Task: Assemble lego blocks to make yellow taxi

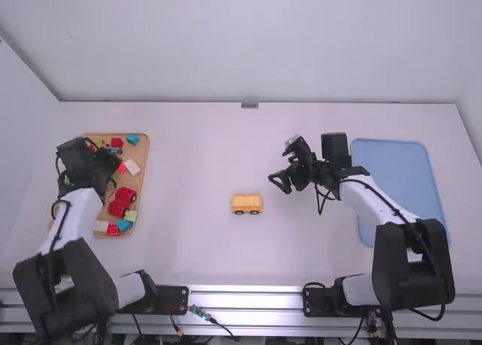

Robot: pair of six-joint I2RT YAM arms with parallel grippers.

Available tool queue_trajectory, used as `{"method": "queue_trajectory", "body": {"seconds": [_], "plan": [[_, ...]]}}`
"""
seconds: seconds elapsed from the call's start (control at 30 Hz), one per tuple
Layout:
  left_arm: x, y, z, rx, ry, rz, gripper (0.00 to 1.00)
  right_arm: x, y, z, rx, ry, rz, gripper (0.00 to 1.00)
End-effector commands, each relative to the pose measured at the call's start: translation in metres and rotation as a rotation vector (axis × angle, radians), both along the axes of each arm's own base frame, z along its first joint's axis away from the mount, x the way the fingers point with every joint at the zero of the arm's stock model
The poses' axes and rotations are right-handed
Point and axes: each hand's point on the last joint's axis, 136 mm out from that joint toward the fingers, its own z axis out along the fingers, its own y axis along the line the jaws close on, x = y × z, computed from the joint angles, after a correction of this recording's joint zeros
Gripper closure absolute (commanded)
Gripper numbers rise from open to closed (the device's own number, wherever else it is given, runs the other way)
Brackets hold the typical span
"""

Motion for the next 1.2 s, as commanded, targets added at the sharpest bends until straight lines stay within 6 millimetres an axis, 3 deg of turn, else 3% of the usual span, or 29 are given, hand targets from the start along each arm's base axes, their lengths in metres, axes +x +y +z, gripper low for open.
{"method": "queue_trajectory", "body": {"seconds": [0.0,0.03,0.1,0.13,0.23,0.27,0.3,0.5,0.8,1.03,1.17], "plan": [[0.004,-0.045,0.018,0.213,-0.026,-0.276,0.99,-0.002,0.016,0.03,0.105,-0.01,0.048,0.01],[0.007,-0.07,0.027,0.292,-0.058,-0.403,0.99,-0.002,0.02,0.033,0.123,0.005,0.044,0.01],[0.006,-0.141,0.044,0.49,-0.138,-0.761,0.99,-0.002,0.028,0.042,0.145,0.045,0.03,0.01],[0.004,-0.161,0.047,0.541,-0.153,-0.852,0.99,-0.003,0.031,0.044,0.145,0.055,0.036,0.01],[-0.004,-0.2,0.047,0.658,-0.158,-1.017,0.98,-0.009,0.036,0.051,0.132,0.086,0.06,0.01],[-0.008,-0.221,0.045,0.723,-0.154,-1.097,0.99,-0.013,0.04,0.056,0.115,0.097,0.088,0.01],[-0.009,-0.226,0.045,0.734,-0.157,-1.116,0.99,-0.014,0.041,0.057,0.112,0.098,0.095,0.01],[-0.031,-0.304,0.029,0.972,-0.21,-1.477,0.99,-0.027,0.045,0.072,0.065,0.11,0.184,0.01],[-0.038,-0.35,0.03,1.258,-0.353,-1.682,0.99,-0.033,0.04,0.075,0.107,0.146,0.199,0.0],[-0.047,-0.37,0.029,1.395,-0.419,-1.77,0.98,-0.03,0.04,0.06,0.112,0.199,0.198,0.0],[-0.052,-0.371,0.022,1.455,-0.383,-1.808,0.99,-0.031,0.046,0.056,0.16,0.235,0.224,0.01]]}}
